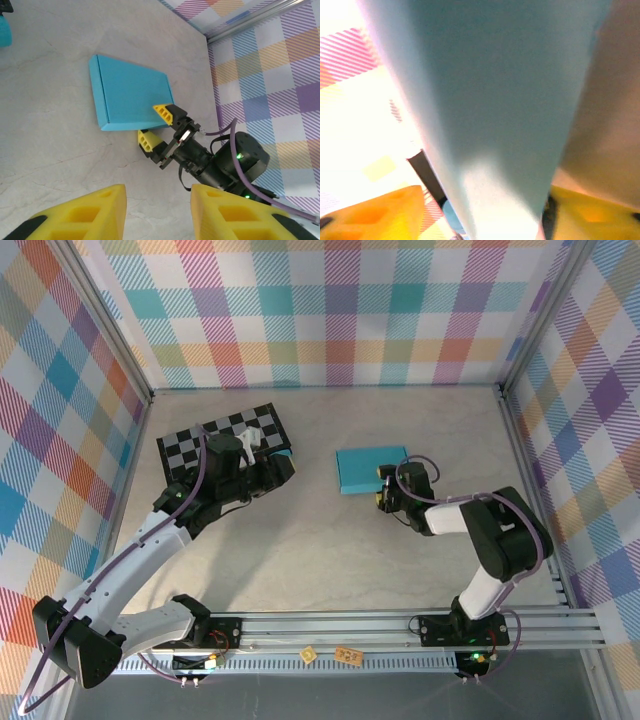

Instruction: Fold the paper box

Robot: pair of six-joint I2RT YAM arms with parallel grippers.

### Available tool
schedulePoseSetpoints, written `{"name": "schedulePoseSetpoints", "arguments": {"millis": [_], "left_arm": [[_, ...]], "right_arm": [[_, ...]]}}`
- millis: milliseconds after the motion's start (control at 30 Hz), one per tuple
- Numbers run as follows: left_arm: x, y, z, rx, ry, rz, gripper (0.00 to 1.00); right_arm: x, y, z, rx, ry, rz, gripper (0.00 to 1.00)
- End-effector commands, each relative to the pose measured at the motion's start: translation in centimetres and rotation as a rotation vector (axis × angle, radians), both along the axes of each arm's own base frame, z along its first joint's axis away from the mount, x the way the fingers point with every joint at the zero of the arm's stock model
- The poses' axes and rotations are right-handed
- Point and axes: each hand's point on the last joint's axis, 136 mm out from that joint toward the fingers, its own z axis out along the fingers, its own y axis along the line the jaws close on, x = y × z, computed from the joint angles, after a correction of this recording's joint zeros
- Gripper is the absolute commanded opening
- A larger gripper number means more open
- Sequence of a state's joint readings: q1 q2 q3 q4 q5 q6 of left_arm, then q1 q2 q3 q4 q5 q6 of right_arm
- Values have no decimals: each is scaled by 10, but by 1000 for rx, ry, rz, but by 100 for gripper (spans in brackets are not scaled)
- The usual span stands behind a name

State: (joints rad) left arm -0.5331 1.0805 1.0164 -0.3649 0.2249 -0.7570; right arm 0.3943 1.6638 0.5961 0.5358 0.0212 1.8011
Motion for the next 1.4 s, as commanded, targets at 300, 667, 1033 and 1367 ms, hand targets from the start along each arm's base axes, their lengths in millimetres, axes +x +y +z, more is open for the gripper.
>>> {"name": "schedulePoseSetpoints", "arguments": {"millis": [300,667,1033,1367], "left_arm": [[4,15,2,32,-1,54,38],[16,60,9,150,10,192,42],[13,128,-4,319,-23,387,100],[8,148,-52,517,20,377,100]], "right_arm": [[-70,-50,64,-286,387,67,100],[-38,-122,267,-969,-199,342,99],[-60,-204,276,-1604,-176,258,99],[-66,-193,116,-1569,-274,284,99]]}}
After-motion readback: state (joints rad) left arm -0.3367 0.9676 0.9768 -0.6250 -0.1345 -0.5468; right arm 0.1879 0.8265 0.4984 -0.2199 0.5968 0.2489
